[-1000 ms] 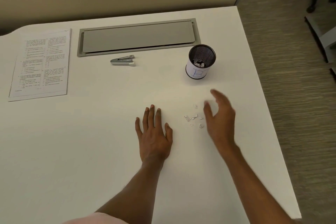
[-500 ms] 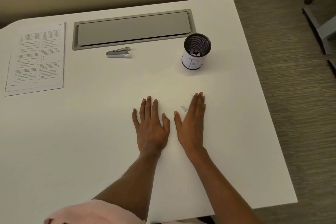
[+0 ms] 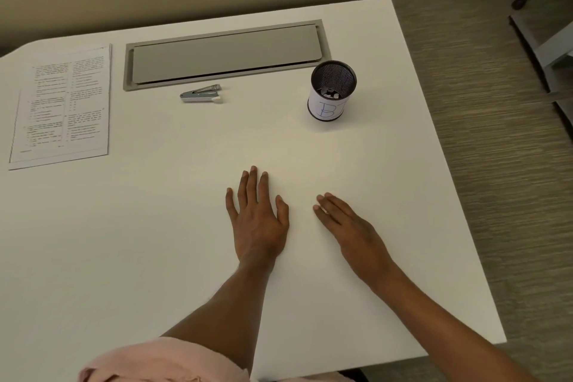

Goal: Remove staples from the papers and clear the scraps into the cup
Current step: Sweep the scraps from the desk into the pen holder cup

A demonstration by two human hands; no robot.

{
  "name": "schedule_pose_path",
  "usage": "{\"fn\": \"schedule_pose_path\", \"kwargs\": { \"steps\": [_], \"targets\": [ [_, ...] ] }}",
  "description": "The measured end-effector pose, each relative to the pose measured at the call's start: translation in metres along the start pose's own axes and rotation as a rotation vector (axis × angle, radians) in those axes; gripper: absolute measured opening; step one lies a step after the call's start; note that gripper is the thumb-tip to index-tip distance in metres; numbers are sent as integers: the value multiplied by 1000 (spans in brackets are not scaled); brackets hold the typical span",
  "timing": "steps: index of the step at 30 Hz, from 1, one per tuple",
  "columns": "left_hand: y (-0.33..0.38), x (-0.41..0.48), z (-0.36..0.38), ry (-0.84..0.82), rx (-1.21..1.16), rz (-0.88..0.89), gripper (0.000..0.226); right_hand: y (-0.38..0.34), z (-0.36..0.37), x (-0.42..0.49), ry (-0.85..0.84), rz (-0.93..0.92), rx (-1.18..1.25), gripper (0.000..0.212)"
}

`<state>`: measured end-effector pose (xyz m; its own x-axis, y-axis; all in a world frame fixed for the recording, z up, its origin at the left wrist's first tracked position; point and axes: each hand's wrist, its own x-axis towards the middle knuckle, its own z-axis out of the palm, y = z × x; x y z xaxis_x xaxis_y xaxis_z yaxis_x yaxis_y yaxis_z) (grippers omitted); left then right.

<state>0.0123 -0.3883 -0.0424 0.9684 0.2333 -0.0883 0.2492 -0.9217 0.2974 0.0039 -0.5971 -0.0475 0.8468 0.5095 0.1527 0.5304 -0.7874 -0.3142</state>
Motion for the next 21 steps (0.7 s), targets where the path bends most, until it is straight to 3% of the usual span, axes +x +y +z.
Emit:
{"fn": "schedule_pose_path", "kwargs": {
  "steps": [2, 6, 11, 14, 18, 21],
  "targets": [
    [0, 0, 0, -3, 0, -1, 62, 15, -5, -8, 31, -95, -2, 60],
    [-1, 0, 1, -7, 5, -2, 62, 28, -17, 0, 16, -202, -29, 49],
    [0, 0, 2, -3, 4, -4, 62, 31, -26, 29, -60, -181, -29, 30],
    [0, 0, 2, 0, 1, -5, 61, 36, -23, 49, -6, 70, 174, 31],
    [0, 0, 2, -4, -1, -4, 61, 37, -44, 92, 149, 730, 847, 17],
    [-1, 1, 3, -6, 6, -7, 62, 38, -75, 128, 249, 840, 1279, 15]
  ]
}}
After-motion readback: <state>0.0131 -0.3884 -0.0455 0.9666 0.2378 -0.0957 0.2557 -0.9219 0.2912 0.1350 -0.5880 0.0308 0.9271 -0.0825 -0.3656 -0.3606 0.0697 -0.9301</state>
